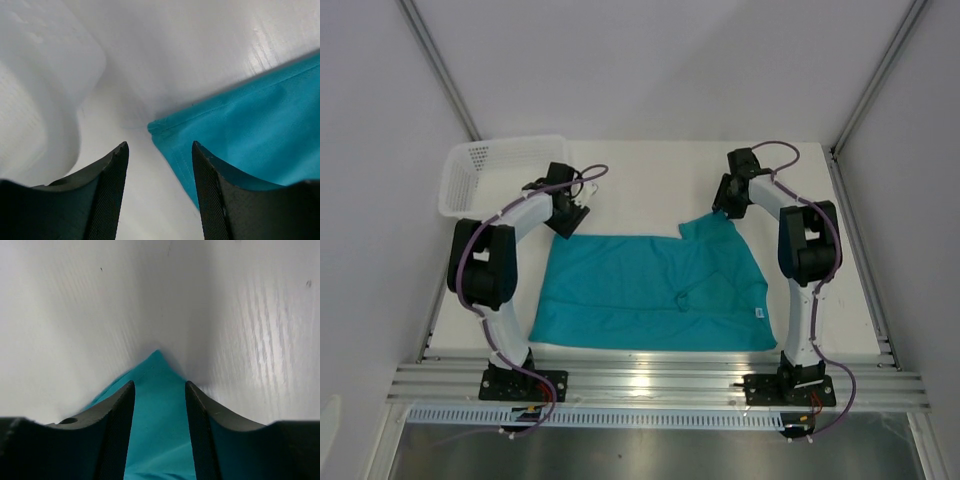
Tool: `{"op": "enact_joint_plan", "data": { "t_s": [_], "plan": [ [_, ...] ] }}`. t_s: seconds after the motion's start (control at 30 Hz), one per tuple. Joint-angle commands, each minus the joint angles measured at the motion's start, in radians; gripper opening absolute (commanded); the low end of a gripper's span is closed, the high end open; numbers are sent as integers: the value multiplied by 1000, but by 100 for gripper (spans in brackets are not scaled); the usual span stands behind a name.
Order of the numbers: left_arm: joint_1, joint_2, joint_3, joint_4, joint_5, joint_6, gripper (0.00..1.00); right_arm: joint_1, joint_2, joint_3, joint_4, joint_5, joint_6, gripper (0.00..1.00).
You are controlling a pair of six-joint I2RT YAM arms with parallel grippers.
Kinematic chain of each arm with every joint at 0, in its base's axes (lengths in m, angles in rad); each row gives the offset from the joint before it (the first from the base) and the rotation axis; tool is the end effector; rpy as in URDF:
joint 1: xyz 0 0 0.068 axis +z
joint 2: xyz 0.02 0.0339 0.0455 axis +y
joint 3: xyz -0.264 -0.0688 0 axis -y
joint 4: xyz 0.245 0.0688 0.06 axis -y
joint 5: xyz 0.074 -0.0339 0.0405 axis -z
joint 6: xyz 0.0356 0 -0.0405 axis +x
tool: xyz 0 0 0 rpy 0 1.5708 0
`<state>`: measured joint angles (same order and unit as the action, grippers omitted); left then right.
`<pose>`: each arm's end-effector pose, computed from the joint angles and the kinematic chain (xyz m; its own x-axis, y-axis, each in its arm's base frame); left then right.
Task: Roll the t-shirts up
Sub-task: Fold the tshirt
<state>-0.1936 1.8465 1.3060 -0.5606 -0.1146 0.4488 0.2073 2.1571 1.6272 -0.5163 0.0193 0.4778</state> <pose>0.3760 -0.0696 0.1954 -0.7275 0.5819 -0.3635 0.5061 0.8129 0.2883 0.4529 0.0946 0.1665 -0.8424 0.2926 -0.4524 0.2151 0.9525 0.2155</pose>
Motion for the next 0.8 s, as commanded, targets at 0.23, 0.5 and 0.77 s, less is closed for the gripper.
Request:
{"op": "enact_joint_plan", "data": {
  "t_s": [0.23, 0.5, 0.77],
  "plan": [
    [14, 62, 88, -61, 4, -27, 55, -20, 15, 79, -27, 5, -148, 48],
    [45, 69, 84, -76, 16, -13, 52, -25, -98, 5, 91, -64, -248, 48],
    [74, 103, 87, -82, 79, 5, 52, -28, -24, 22, 99, -62, -260, 50]
  ]
}}
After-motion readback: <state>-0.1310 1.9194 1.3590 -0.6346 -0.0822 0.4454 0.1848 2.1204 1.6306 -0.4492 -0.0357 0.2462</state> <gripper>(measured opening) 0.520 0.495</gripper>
